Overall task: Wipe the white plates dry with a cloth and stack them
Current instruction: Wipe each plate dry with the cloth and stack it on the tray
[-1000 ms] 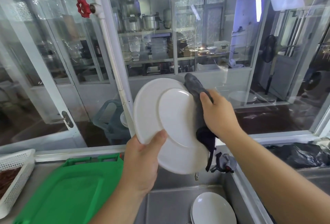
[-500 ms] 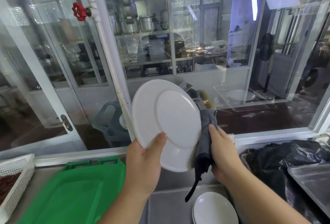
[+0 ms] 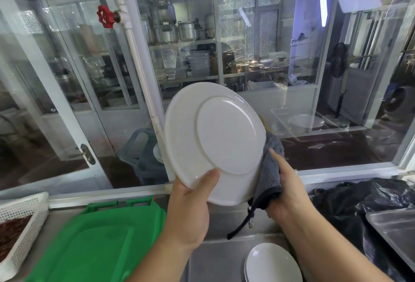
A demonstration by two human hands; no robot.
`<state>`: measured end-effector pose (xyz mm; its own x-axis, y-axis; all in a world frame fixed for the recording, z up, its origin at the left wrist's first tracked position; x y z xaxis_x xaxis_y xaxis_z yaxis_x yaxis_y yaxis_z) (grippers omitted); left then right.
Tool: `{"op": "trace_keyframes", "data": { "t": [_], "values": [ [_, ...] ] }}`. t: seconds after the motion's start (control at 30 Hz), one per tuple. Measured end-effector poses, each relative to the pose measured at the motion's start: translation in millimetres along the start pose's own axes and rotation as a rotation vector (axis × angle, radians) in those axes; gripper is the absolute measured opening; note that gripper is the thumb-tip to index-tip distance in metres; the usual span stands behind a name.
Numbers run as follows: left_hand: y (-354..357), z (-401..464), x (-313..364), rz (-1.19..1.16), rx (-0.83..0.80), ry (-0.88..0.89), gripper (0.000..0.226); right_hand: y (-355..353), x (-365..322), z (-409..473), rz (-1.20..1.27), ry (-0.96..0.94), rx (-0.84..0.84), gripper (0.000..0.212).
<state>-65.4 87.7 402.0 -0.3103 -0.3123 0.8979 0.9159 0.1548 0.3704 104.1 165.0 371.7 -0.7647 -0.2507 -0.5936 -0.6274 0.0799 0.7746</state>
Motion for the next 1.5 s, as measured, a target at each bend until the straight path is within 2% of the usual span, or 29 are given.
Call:
{"op": "trace_keyframes", "data": {
  "t": [0.07,0.13,0.3,0.37,0.47,0.6,0.83,1.0,1.13,1.2,1.37,1.5],
  "values": [
    [-4.1,5.7,11.1,-0.101,-0.007,-0.072,0.05,0.5,-12.4,2.4,-0.047,-0.021,-0.008,0.036],
    [-13.0,14.9,24.3,-0.166,-0.01,-0.142,0.062,-2.5,-24.1,4.7,-0.112,-0.052,0.016,0.034],
    [-33.8,34.1,39.4,-0.098,-0.016,-0.324,0.035,-13.3,-42.4,8.5,-0.231,-0.068,0.036,0.025],
    [-34.8,36.1,37.7,-0.062,-0.053,-0.383,0.037,-15.7,-47.1,9.0,-0.298,-0.039,0.015,0.021],
    [-35.5,37.0,33.8,-0.025,-0.082,-0.427,0.034,-15.0,-57.8,11.1,-0.392,-0.058,0.005,0.028],
    [-39.7,36.1,27.9,-0.031,-0.127,-0.463,0.054,-8.2,-73.4,13.9,-0.478,-0.109,-0.025,0.011],
    [-27.9,29.7,24.3,-0.058,-0.12,-0.344,0.038,6.9,-88.4,18.2,-0.542,-0.162,-0.089,0.014],
    [-23.4,26.5,23.3,-0.096,-0.058,-0.275,0.04,21.1,-85.3,9.8,-0.673,-0.241,-0.067,0.018],
    [-21.2,26.4,17.3,-0.109,-0.023,-0.248,0.036,16.7,-73.9,1.0,-0.895,-0.356,0.013,0.019],
    [-20.4,25.8,12.6,-0.107,0.012,-0.244,0.033,11.7,-61.2,-6.2,-1.012,-0.414,0.051,0.039],
    [-13.4,25.7,-1.4,-0.122,0.121,-0.217,0.041,26.5,-10.5,-44.7,-1.335,-0.677,-0.091,0.05],
    [-1.3,20.8,-11.5,-0.13,0.133,-0.181,0.035,47.1,23.4,-63.8,-1.509,-0.811,-0.115,0.057]
  ]
}}
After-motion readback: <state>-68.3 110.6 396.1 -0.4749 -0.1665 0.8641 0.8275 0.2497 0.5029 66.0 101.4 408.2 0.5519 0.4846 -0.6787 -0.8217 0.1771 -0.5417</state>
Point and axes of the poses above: each hand's wrist, its own z-axis towards the middle knuckle, its own y-axis out of the palm, x = y × z, the point moved 4 cm from there along z, towards the middle knuckle, and after that the axes turned 2 degrees about z, right-handed, at the moved point
